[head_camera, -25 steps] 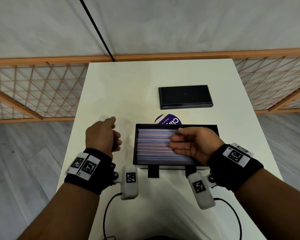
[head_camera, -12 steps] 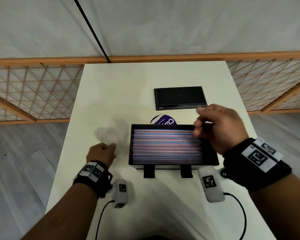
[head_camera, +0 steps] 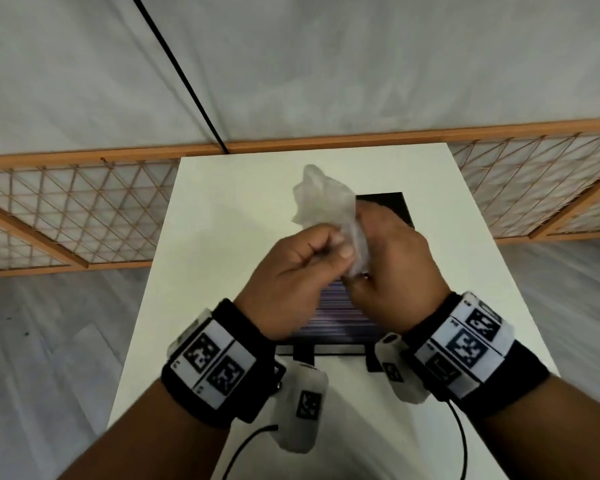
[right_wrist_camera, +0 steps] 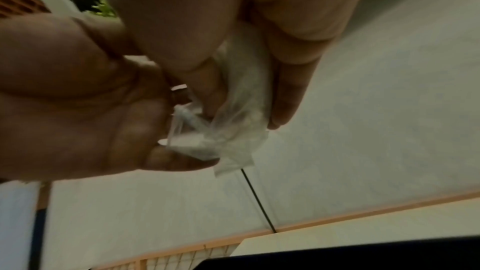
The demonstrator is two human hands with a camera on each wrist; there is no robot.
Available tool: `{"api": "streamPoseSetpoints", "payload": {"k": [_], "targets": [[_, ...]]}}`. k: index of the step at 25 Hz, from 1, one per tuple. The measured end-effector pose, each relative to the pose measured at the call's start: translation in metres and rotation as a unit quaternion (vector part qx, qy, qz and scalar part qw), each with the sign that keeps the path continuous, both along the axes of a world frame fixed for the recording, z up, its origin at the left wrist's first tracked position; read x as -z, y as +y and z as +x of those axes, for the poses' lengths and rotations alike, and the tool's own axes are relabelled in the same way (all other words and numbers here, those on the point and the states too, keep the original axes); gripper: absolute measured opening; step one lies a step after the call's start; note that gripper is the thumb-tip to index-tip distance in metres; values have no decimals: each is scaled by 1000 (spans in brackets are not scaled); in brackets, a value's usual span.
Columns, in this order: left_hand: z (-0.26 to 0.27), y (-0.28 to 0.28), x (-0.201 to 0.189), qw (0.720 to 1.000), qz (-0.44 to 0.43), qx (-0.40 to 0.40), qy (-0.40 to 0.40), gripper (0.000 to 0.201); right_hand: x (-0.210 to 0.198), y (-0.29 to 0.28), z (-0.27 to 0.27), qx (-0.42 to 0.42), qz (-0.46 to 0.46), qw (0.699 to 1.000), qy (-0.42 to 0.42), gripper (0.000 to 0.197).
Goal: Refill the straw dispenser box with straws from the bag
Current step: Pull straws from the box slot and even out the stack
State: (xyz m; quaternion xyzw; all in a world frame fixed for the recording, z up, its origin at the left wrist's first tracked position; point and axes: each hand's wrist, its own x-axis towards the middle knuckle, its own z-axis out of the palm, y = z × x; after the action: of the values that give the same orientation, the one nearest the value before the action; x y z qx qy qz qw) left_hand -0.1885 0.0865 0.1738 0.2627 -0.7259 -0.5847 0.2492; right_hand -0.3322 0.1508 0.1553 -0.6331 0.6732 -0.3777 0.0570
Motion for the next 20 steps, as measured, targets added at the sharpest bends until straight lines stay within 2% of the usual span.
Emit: {"api": "streamPoseSetpoints", "payload": {"k": [1, 2, 4, 6, 7, 8, 9, 10, 11, 12, 13, 14, 15, 16, 17, 18, 20], "targets": [[0, 7, 3, 1000, -3, 12, 2, 9, 2, 1, -4, 55, -10, 998, -3, 31], [1, 12, 7, 1000, -28, -1, -5, 28, 4, 2, -8, 112, -15, 994, -9, 19], [0, 20, 8, 994, -109, -30, -11, 68, 2, 7, -14, 184, -14, 983, -12, 25], [-3, 25, 9, 984, -171, 53, -20, 98, -1, 12, -13, 181, -18, 982, -44, 24], [-4, 27, 11, 978, -180, 101, -36, 109, -4, 14, -10, 149, -10, 983, -109, 23], [-6, 28, 11, 976, -174, 124, -49, 115, -9, 16, -5, 99, 6, 972, -214, 22], [-8, 26, 11, 978, -168, 117, -44, 112, -17, 18, 1, 45, 21, 941, -335, 20], [-11, 23, 12, 982, -161, 95, -25, 99, -24, 21, 6, -7, 36, 894, -447, 18], [-13, 21, 14, 983, -164, 77, -9, 77, -28, 23, 9, -50, 48, 850, -522, 15], [-15, 21, 14, 980, -187, 63, -13, 49, -30, 26, 8, -79, 60, 830, -548, 15], [-16, 23, 12, 974, -220, 44, -43, 27, -30, 28, 5, -92, 78, 841, -527, 15], [-16, 25, 11, 963, -253, 17, -93, 16, -27, 30, 1, -77, 98, 887, -444, 16], [-15, 28, 9, 948, -280, -23, -150, 18, -23, 34, -4, -35, 102, 939, -327, 17], [-13, 33, 7, 930, -295, -58, -211, 27, -20, 39, -9, 23, 76, 973, -214, 21], [-11, 38, 5, 919, -291, -81, -253, 35, -20, 46, -11, 57, 33, 990, -126, 33], [-9, 43, 2, 919, -275, -91, -268, 36, -20, 52, -10, 43, 3, 996, -80, 42], [-7, 51, -4, 940, -219, -97, -245, 32, -18, 60, 4, -40, 16, 997, -57, 42]]}}
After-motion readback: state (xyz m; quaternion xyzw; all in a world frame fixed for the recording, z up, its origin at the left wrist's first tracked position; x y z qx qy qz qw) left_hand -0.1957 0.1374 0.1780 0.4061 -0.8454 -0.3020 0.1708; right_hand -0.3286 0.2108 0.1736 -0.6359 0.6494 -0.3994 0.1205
